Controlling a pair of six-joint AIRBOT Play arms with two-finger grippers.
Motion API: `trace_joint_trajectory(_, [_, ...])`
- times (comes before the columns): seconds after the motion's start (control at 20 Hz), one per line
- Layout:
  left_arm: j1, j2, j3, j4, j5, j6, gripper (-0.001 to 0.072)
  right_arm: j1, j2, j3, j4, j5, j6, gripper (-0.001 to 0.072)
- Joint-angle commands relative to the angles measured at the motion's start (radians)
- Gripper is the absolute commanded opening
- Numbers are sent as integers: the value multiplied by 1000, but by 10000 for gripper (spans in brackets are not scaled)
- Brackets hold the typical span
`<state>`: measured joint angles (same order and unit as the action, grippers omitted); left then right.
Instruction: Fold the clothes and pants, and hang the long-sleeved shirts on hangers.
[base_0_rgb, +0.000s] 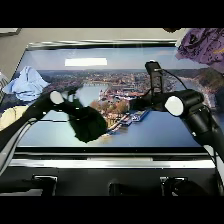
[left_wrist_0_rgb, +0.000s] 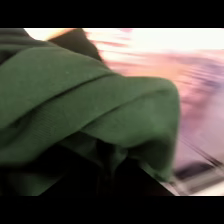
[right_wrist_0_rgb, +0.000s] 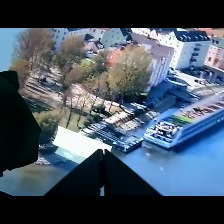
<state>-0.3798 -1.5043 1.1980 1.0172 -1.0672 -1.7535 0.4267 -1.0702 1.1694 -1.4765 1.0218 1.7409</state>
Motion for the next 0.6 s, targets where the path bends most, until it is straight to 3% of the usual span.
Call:
trace_joint_trajectory(0.0, [-211, -5, 72, -126, 143, -46, 14, 1, 69, 1, -144, 193, 37, 35])
trace_joint_trajectory(0.15, [-305, -72, 74, -125, 245, -145, 19, 1, 118, 1, -211, 325, 36, 59])
trace_joint_trajectory(0.2, [-308, -101, 74, -132, 241, -151, 101, 1, 122, 1, -217, 341, 31, 151])
trace_joint_trajectory(0.25, [-296, -119, 74, -146, 225, -150, 387, 1, 120, 0, -220, 344, 31, 205])
trace_joint_trajectory(0.3, [-272, -114, 75, -146, 210, -146, 586, 1, 118, 0, -220, 333, 30, 213])
trace_joint_trajectory(0.45, [-137, -45, 95, -145, 142, -68, 608, -37, 119, -14, -341, 278, 71, 268])
trace_joint_trajectory(0.55, [-16, 13, 104, -146, 109, -41, 616, -214, 118, -77, -240, 198, 119, 268])
